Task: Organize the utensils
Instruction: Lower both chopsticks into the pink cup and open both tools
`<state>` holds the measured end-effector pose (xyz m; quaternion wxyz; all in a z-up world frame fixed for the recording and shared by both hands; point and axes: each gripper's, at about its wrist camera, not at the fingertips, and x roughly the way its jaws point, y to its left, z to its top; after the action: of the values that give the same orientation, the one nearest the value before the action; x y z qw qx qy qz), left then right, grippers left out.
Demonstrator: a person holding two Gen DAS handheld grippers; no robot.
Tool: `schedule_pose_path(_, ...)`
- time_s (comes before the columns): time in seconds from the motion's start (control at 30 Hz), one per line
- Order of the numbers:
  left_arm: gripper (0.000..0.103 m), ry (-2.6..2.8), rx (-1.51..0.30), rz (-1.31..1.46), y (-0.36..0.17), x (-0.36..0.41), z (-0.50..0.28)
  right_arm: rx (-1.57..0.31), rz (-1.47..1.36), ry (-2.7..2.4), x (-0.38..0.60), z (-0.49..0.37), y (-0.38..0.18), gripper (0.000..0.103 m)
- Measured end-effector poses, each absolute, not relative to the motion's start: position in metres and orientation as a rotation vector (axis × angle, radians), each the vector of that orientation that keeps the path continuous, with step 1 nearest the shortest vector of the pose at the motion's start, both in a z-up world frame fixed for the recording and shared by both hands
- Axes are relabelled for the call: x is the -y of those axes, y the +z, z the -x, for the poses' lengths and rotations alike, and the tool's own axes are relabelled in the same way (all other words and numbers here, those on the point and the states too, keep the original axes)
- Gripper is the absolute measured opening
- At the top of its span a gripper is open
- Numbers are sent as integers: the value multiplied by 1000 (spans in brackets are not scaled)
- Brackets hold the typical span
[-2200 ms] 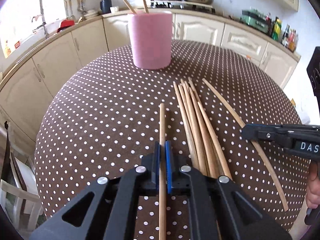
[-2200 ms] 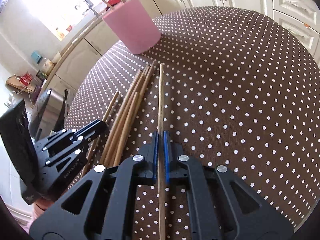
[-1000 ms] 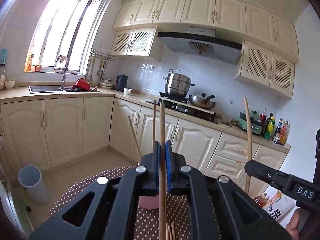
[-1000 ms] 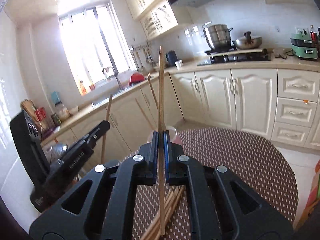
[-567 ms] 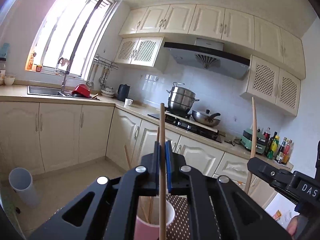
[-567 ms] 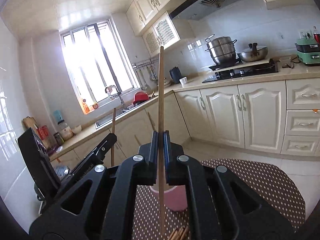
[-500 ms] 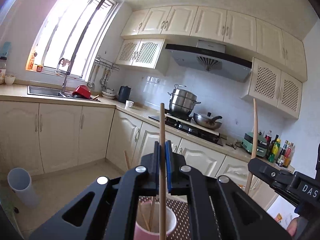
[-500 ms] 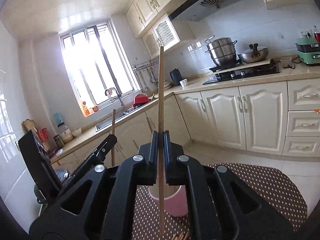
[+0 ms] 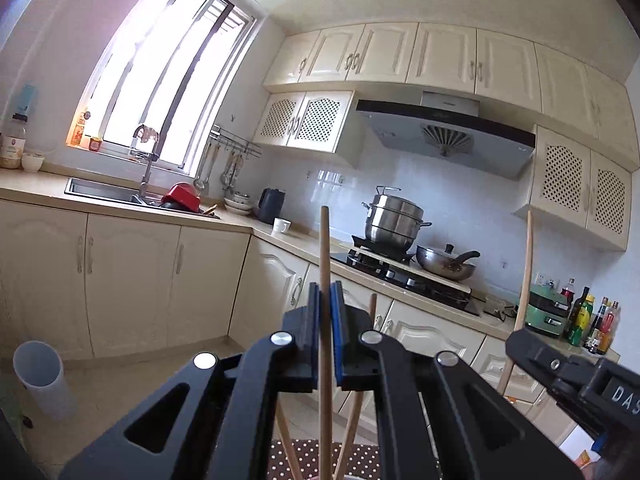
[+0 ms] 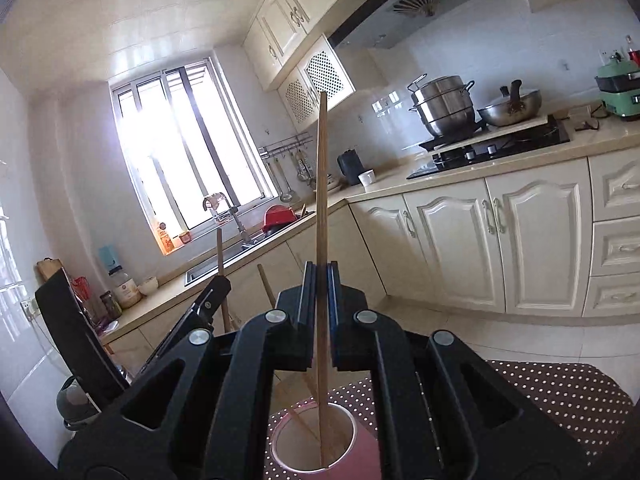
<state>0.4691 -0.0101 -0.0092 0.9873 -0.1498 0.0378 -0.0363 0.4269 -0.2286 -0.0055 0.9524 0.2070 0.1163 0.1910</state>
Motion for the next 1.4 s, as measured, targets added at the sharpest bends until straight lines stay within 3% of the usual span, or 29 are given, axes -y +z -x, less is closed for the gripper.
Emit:
schedule_pose_path(0.5,6,-70,-34,287,-20,12,-485,-277,-359,388,206,-439,-24,6)
schedule_pose_path(1.4,7,-56,-172,106,-78,26,-440,-505,-238,372,182,-427,-72,7)
